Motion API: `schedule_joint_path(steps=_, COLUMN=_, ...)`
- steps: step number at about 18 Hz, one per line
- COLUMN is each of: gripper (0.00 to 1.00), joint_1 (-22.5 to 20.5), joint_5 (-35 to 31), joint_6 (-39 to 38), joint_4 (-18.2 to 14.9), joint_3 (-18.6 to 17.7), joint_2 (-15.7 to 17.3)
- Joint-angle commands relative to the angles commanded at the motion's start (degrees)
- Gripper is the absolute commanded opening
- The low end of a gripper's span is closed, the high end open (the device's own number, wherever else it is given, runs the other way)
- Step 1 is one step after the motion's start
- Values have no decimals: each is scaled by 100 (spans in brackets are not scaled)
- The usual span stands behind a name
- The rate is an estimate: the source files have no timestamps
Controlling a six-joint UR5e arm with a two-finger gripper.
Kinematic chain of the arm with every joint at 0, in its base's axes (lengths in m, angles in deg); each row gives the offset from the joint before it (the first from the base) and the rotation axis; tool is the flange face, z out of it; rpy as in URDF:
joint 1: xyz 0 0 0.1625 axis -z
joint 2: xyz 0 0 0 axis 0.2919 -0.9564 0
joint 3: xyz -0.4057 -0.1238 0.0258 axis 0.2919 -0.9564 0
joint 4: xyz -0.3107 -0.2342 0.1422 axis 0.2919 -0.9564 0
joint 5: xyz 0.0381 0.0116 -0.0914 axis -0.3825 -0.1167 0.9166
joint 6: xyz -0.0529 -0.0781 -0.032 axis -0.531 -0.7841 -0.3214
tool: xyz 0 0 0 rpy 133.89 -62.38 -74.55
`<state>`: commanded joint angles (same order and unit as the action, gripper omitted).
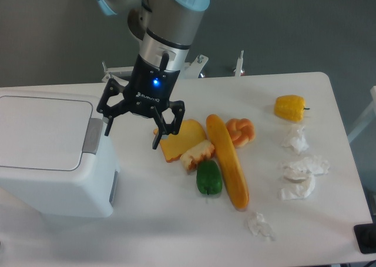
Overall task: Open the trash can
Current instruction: 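Lower the gripper onto the lid edge beside the trash can's grey panel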
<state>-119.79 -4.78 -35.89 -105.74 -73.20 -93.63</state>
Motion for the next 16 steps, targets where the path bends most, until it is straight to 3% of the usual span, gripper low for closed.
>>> schedule_joint_path(steps=16, gripper=100, joint_1=106, joint_5=-9, joint_6=-9, joint_4=0, joint_3=-70, joint_2=-53)
